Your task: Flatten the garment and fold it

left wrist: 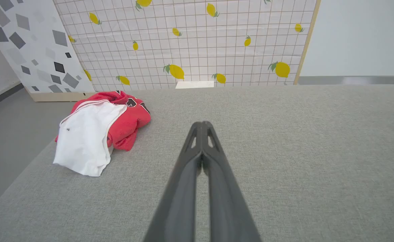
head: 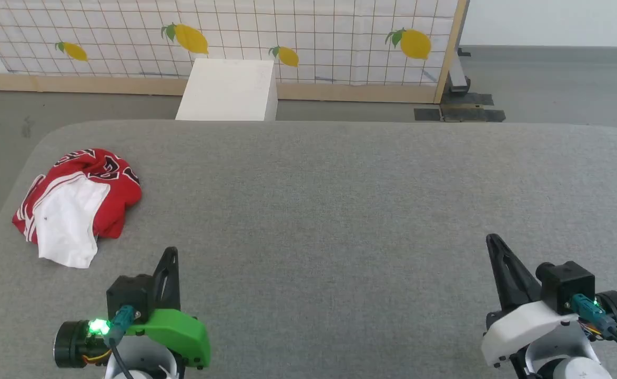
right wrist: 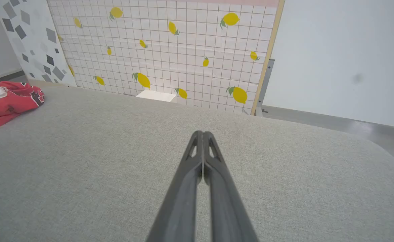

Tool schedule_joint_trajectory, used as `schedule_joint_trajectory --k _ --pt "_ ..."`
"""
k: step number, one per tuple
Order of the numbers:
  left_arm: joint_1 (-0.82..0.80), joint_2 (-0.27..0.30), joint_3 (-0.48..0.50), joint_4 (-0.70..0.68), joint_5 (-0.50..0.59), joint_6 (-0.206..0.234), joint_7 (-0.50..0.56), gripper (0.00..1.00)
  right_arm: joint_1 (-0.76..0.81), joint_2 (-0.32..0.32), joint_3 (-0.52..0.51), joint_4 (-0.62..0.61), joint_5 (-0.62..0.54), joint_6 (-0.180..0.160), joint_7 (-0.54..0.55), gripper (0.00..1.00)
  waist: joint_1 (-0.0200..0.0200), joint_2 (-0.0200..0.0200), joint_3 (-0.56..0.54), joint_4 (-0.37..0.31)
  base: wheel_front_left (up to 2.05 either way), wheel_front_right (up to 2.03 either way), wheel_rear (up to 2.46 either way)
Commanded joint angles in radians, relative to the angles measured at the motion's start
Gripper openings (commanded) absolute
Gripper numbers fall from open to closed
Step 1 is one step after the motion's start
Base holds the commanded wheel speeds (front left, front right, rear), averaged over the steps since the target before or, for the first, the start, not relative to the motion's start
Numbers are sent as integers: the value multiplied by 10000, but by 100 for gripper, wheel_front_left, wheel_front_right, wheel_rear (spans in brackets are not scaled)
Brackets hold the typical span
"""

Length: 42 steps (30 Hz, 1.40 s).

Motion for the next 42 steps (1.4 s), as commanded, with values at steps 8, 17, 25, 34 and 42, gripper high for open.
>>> schedule_joint_trajectory --k 8,17,25,34,42 --pt "-180 -19 37 -26 103 68 12 0 -154 20 16 -58 -78 -17 28 0 0 0 0 0 0 0 0" --pt "-180 -19 37 -26 103 68 12 0 -154 20 16 -58 -78 -17 28 0 0 0 0 0 0 0 0" --pt "-180 -19 37 -26 103 68 12 0 -154 20 16 -58 -78 -17 28 0 0 0 0 0 0 0 0" --pt "-180 -19 37 -26 103 68 12 0 -154 20 16 -58 -78 -17 28 0 0 0 0 0 0 0 0" --pt "-180 -19 37 -26 103 68 12 0 -154 20 16 -58 -78 -17 28 0 0 0 0 0 0 0 0"
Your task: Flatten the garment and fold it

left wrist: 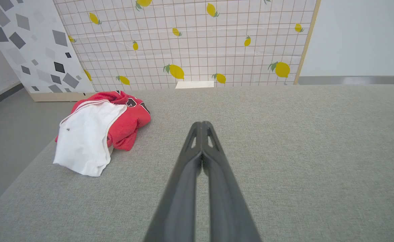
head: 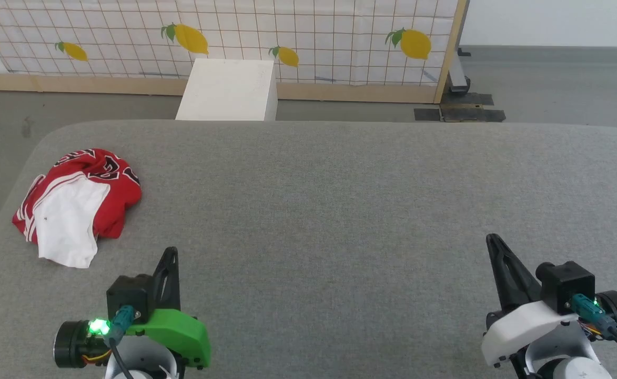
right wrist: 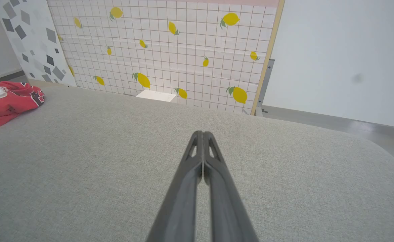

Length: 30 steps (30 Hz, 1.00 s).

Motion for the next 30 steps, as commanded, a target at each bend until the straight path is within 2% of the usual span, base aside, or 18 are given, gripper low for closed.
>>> schedule_joint_trajectory --k 1,30 --pt "-180 -19 37 -26 103 68 12 0 -154 20 16 -57 -78 -17 28 0 0 0 0 0 0 0 0" --pt "-180 -19 37 -26 103 68 12 0 -154 20 16 -57 -78 -17 28 0 0 0 0 0 0 0 0"
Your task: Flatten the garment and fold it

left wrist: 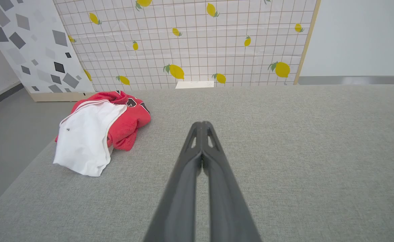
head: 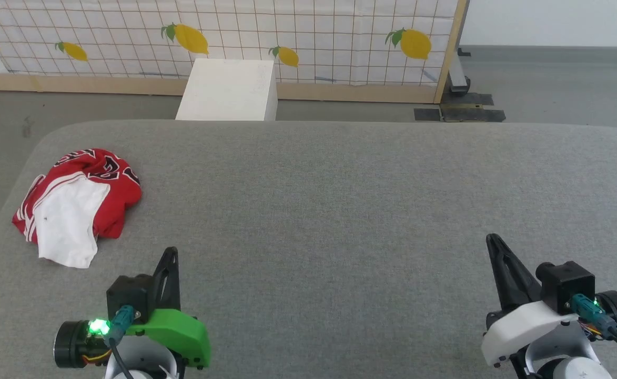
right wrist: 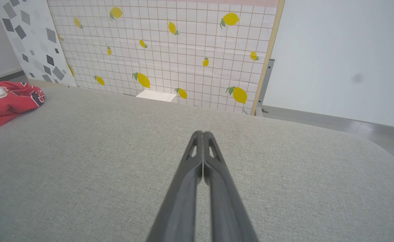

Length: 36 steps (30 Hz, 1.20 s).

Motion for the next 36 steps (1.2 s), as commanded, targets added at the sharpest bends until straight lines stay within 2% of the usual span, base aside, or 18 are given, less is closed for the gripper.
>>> schedule_joint_trajectory --k 1,2,3,18,36 --pt "-180 -19 34 -26 103 68 12 0 -154 20 12 -57 -78 -17 28 0 0 0 0 0 0 0 0" --pt "-180 -19 34 -26 103 68 12 0 -154 20 12 -57 -78 -17 28 0 0 0 0 0 0 0 0" --pt "0 0 -2 0 0 0 0 100 0 0 -2 0 0 0 0 100 0 0 0 0 0 0 0" --pt "161 0 -160 -106 -163 127 -275 100 130 0 -92 -16 53 0 -273 100 0 0 -72 161 0 0 0" --pt "457 -3 -181 -225 -307 136 -644 100 372 4 142 -63 242 -3 -640 100 0 0 -319 1125 0 0 0"
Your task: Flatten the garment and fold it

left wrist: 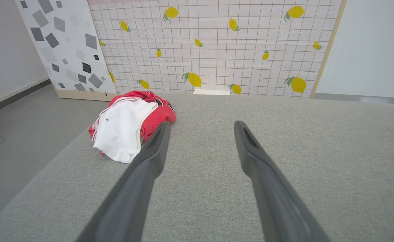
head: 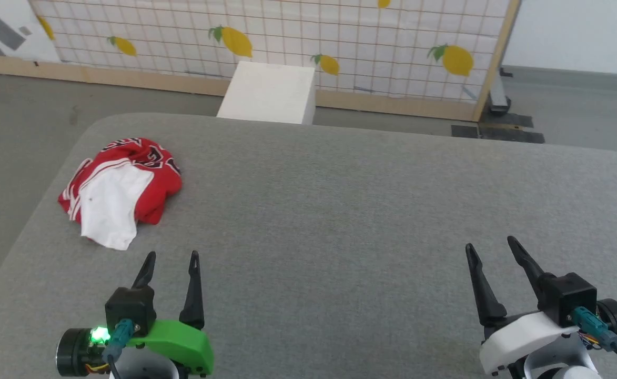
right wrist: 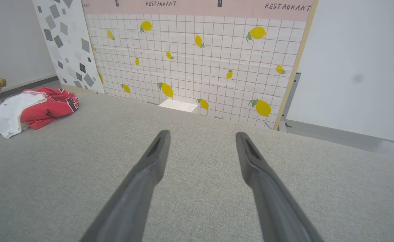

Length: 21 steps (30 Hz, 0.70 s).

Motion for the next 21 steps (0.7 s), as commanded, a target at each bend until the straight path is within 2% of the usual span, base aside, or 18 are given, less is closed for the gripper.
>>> schedule_joint_trajectory --k 1,21 --pt "167 -5 -12 -64 -62 35 -122 100 125 6 37 -66 73 -5 -137 100 0 0 -79 212 0 0 0" --pt "491 -8 -4 -201 -141 -66 -531 100 381 9 371 -71 54 -8 -544 100 0 0 -348 1517 0 0 0"
